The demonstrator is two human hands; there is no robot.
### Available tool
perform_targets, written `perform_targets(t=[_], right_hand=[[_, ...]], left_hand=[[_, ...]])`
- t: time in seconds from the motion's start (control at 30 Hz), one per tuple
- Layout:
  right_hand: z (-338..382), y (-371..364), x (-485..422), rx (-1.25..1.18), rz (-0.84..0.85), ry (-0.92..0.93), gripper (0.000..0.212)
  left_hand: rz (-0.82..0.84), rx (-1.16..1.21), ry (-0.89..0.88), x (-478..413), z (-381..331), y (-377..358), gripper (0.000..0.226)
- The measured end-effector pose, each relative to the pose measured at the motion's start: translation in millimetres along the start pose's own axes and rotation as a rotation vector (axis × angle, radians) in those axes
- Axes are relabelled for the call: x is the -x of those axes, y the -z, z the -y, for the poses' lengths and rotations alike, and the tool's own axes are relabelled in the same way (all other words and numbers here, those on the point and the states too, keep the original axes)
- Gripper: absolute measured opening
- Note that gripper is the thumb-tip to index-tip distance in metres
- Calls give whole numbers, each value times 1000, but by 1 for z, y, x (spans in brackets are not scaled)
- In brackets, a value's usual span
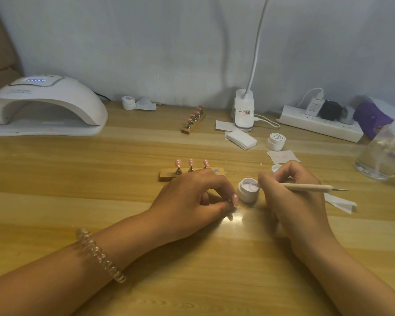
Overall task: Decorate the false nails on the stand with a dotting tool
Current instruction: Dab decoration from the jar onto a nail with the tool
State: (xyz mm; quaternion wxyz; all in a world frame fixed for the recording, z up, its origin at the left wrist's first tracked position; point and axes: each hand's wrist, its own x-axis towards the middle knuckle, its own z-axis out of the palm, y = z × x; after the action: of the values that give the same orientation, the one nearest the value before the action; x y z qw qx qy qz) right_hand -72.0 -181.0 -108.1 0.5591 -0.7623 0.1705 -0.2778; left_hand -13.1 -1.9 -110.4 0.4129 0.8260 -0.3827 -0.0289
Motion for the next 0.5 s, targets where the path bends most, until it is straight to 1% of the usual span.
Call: perform_targets(t=[0.13,0.23,0.37,0.5], right_hand=[[11,4,5,-238,-66,-34,27],[17,4,13,-375,-36,-53,22],[18,0,20,-348,88,-87,23],[18,-2,20,-278,124,-106,30]], left_hand=[[6,5,6,0,1,1,8],[10,7,0,0,1,1,9],[6,0,-11,0,1,1,9],[2,4,-30,0,0,1,9]])
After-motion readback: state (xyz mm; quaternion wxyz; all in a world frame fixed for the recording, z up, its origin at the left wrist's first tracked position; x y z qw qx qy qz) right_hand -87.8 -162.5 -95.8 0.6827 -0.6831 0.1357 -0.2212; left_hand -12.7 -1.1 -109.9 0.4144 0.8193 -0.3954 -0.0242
